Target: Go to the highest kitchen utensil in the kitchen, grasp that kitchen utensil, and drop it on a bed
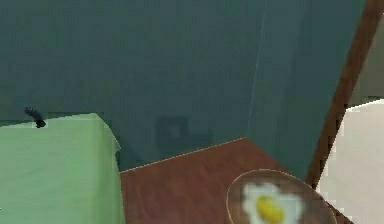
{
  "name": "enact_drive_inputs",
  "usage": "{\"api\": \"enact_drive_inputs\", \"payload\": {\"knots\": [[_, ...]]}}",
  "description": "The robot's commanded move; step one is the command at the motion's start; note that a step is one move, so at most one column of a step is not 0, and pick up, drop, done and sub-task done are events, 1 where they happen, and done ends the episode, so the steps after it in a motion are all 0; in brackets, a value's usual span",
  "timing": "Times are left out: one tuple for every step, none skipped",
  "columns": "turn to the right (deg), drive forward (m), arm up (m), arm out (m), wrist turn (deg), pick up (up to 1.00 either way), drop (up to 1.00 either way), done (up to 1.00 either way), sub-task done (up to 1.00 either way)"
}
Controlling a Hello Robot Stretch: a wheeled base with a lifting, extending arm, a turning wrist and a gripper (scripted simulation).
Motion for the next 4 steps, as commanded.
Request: {"api": "enact_drive_inputs", "payload": {"knots": [[30.0,0.00,0.00,0.00,0.0,0.00,0.00,0.00,0.00],[0.0,0.50,0.00,0.00,0.0,0.00,0.00,0.00,0.00],[18.0,0.00,0.00,0.00,0.0,0.00,0.00,0.00,0.00],[0.0,1.00,0.00,0.00,0.0,0.00,0.00,0.00,0.00]]}}
